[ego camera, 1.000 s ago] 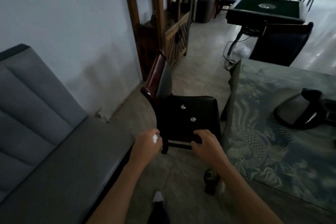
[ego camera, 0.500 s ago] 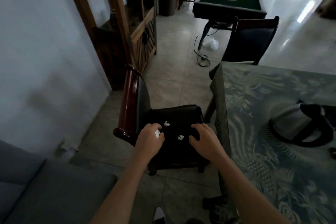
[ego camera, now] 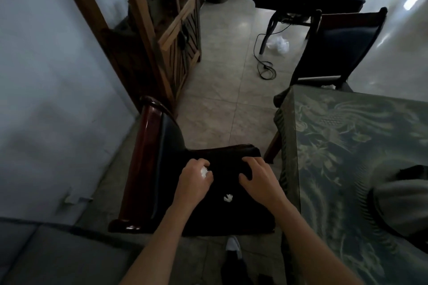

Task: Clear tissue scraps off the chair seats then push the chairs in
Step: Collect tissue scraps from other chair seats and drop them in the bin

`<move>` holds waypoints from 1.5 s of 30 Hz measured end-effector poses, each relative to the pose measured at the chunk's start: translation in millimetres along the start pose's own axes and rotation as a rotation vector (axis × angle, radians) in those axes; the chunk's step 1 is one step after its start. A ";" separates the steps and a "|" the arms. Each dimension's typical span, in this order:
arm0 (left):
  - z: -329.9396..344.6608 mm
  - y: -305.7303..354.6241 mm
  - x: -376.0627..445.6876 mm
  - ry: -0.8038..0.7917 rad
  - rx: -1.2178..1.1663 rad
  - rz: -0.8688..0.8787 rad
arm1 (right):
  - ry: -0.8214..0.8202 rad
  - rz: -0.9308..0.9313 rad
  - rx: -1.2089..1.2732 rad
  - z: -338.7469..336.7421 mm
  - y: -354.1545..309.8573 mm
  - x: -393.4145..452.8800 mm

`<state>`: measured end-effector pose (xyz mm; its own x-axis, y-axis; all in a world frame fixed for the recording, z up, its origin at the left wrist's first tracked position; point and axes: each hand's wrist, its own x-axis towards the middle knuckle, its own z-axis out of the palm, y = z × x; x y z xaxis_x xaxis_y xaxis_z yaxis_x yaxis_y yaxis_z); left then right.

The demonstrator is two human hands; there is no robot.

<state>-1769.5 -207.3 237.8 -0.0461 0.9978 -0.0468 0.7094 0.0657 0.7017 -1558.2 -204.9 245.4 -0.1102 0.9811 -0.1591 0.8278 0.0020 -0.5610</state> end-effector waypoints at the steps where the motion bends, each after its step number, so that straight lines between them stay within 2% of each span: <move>1: 4.1 1.3 9.2 0.003 0.001 -0.016 | -0.007 0.003 0.007 -1.3 4.3 12.0; 8: 28.8 -10.1 58.3 0.001 -0.028 -0.150 | -0.077 0.023 0.015 15.3 29.2 73.2; 17: 72.6 -68.6 92.2 -0.015 -0.125 -0.338 | -0.100 0.111 0.096 87.8 58.0 115.1; 24: 131.7 -131.4 82.5 -0.061 -0.333 -0.610 | -0.173 0.245 0.151 170.5 94.3 111.2; 31: 200.9 -180.2 60.2 0.013 -0.501 -0.827 | -0.219 0.393 0.172 244.9 143.2 96.5; 41: 274.6 -247.8 44.3 0.070 -0.627 -0.869 | -0.204 0.316 0.105 319.7 186.2 91.5; 45: 288.0 -259.1 40.5 0.126 -0.776 -0.956 | -0.182 0.303 0.107 336.9 194.0 88.9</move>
<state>-1752.6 -184.1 -150.6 -0.4140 0.5396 -0.7331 -0.2484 0.7079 0.6612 -1592.7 -182.4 -151.4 0.0268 0.8836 -0.4675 0.7766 -0.3128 -0.5468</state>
